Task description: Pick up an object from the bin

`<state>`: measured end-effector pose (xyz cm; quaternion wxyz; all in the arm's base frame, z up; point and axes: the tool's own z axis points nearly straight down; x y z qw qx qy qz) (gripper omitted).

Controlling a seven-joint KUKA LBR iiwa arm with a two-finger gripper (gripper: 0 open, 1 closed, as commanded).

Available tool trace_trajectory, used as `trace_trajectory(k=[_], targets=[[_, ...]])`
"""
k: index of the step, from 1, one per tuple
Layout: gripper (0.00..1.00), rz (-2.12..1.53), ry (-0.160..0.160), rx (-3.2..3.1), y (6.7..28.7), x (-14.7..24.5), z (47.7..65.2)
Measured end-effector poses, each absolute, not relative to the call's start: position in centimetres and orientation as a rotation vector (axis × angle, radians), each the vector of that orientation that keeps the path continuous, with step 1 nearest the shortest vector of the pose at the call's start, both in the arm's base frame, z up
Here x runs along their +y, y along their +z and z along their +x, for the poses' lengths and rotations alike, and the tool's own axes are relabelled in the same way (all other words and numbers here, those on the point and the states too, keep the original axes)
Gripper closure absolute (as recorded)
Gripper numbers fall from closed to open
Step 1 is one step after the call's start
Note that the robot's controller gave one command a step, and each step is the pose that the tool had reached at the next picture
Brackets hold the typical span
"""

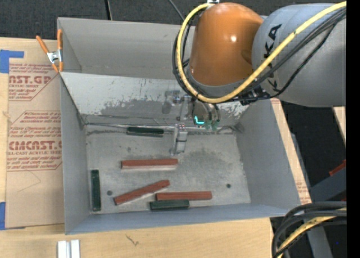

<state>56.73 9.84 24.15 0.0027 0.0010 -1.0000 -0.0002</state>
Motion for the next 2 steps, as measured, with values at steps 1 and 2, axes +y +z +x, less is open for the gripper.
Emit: trace_trajectory(k=[1, 2], targets=[[0.0, 0.001, -0.002, -3.144, 24.6, 9.8, 56.9], [0.0, -0.017, -0.004, -3.15, 19.5, 9.5, 56.5]])
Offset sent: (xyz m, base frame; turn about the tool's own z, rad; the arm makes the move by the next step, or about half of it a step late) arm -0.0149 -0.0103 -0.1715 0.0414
